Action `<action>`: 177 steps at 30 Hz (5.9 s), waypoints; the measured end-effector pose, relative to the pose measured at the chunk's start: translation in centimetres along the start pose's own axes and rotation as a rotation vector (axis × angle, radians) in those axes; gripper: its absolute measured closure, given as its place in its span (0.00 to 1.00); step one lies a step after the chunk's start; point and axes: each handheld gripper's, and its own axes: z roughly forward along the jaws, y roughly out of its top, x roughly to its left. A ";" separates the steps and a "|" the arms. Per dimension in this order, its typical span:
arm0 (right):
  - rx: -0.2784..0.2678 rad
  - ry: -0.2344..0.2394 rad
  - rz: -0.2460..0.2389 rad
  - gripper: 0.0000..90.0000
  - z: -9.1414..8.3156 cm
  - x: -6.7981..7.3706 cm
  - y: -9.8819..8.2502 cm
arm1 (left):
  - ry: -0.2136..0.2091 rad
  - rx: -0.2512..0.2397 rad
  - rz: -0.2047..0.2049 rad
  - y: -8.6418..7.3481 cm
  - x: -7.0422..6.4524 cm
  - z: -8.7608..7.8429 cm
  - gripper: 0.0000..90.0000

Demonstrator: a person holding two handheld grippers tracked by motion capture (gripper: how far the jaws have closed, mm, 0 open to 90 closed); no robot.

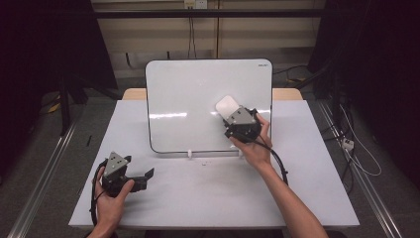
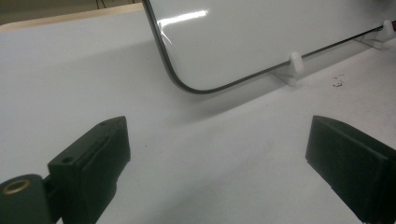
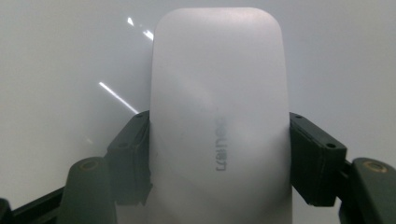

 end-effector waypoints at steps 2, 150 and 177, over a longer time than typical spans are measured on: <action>0.005 -0.025 0.025 0.35 -0.1 -1.6 -0.1 | -0.001 0.000 -0.003 0.0 0.0 0.0 0.07; 0.065 0.009 0.084 0.35 -4.6 -1.7 -5.8 | 0.004 -0.006 0.005 0.2 0.1 -0.1 0.07; 0.110 -0.018 0.049 0.35 -3.4 -1.3 -6.2 | 0.009 -0.012 0.007 0.2 0.1 -0.2 0.07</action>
